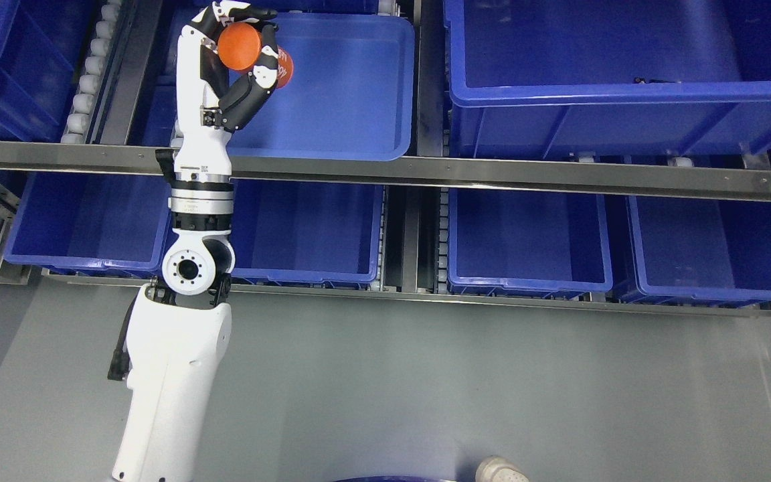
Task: Grab orange capacitor from left shelf to right desk
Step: 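Lift the orange container out of the blue bin with the left hand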
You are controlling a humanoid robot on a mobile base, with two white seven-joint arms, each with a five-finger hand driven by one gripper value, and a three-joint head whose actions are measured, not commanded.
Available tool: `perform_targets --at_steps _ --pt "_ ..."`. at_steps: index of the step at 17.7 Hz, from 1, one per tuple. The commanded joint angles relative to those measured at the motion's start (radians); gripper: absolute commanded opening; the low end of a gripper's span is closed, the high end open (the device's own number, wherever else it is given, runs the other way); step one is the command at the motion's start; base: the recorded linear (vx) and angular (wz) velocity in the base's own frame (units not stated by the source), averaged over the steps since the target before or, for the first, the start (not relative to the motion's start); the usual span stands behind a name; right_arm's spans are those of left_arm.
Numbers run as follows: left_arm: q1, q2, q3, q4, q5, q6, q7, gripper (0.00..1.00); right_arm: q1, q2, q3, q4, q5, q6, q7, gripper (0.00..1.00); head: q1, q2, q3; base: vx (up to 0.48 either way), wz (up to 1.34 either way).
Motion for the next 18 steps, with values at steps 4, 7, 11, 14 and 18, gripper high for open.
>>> perform_targets --at_steps 4,7,11,14,18 --pt "0.068 0.017 -0.016 -0.139 0.015 -0.025 0.000 0.01 0.023 -0.017 -0.017 -0.017 0.003 0.000 -0.003 1.00 0.0000 0.000 0.000 0.000 0.00" --pt "0.079 0.017 -0.014 -0.139 0.017 -0.025 0.000 0.01 0.023 -0.017 -0.017 -0.017 0.003 0.000 -0.002 1.00 0.0000 0.000 0.000 0.000 0.00" --pt "0.082 0.017 -0.013 -0.139 0.018 -0.010 0.000 0.01 0.023 -0.017 -0.018 -0.017 0.003 0.000 -0.002 1.00 0.0000 0.000 0.000 0.001 -0.01" --pt "0.085 0.017 0.002 -0.139 0.028 0.034 0.002 0.01 0.023 -0.017 -0.017 -0.017 0.003 0.000 -0.002 1.00 0.0000 0.000 0.000 -0.002 -0.05" --pt "0.103 0.017 0.002 -0.139 0.061 0.059 0.002 0.02 0.023 -0.017 -0.017 -0.017 0.003 0.000 -0.003 1.00 0.0000 0.000 0.000 0.002 -0.20"
